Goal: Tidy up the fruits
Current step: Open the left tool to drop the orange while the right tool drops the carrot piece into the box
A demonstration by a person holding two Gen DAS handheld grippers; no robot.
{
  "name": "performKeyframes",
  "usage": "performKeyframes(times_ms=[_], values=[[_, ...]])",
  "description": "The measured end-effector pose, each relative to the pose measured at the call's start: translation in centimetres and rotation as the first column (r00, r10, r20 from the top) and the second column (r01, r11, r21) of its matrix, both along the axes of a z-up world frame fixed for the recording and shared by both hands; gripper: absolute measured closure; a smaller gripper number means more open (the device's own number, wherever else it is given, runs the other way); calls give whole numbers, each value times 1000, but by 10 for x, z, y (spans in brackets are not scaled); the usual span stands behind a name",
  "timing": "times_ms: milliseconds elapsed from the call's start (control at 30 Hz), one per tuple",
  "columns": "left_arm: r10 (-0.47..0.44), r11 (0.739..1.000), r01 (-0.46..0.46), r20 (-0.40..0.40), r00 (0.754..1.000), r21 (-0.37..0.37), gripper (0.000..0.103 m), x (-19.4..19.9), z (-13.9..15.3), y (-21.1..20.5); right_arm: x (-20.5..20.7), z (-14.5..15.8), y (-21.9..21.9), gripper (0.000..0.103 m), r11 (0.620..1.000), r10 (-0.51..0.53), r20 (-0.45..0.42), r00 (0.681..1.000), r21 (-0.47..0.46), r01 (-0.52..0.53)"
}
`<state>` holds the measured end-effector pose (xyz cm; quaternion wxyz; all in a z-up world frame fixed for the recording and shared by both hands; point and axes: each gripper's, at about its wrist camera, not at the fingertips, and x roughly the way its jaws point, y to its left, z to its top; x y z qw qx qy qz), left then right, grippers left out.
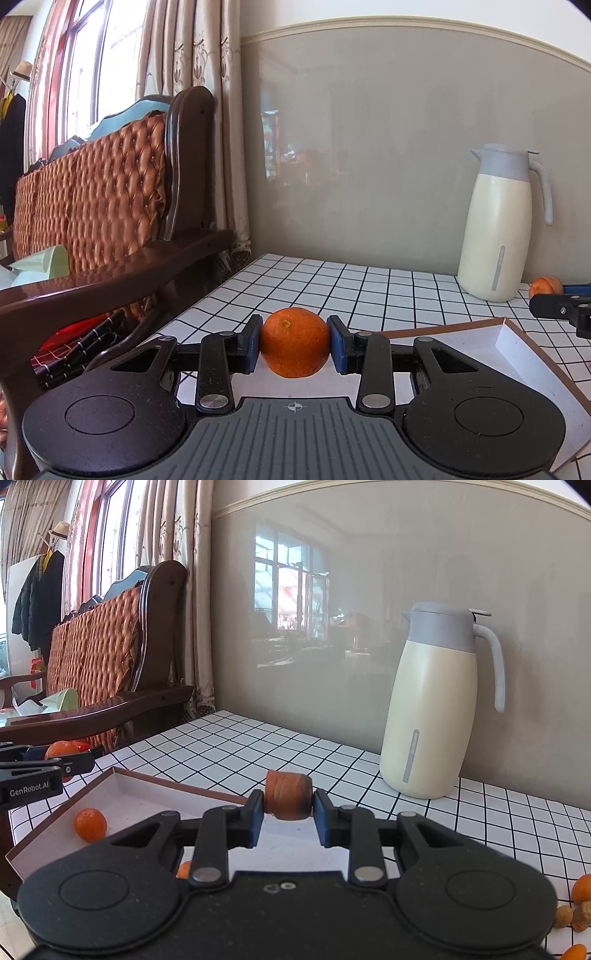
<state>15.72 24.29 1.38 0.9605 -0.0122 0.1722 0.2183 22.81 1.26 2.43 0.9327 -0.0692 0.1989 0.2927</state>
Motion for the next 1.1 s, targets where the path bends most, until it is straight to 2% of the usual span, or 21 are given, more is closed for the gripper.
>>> performKeyframes(times_ms=[533,567,600,633,667,700,733,1100], values=[[45,999,-47,-52,998,-19,65,29,-10,23,37,-12,14,80,998,24,-86,996,-50,-28],[46,999,-48,-61,997,-18,65,30,-11,23,40,-13,16,62,997,23,-95,995,-69,-29],[53,998,-54,-60,997,-14,59,30,-13,24,42,-14,17,44,997,9,-92,996,-80,-16],[73,997,-74,-48,996,-5,45,27,-13,24,40,-14,14,5,998,-13,-61,998,-62,9],[94,996,-94,-27,995,9,7,24,-12,23,35,-14,10,5,999,-32,-15,999,-33,32],[108,994,-108,10,994,33,0,19,-11,21,34,-14,8,6,999,-34,13,999,-19,34],[111,992,-112,32,993,52,0,16,-9,19,35,-14,8,6,999,-34,11,999,-28,35],[73,996,-74,13,997,50,0,14,-7,15,36,-17,8,6,999,-36,-23,999,-27,35]])
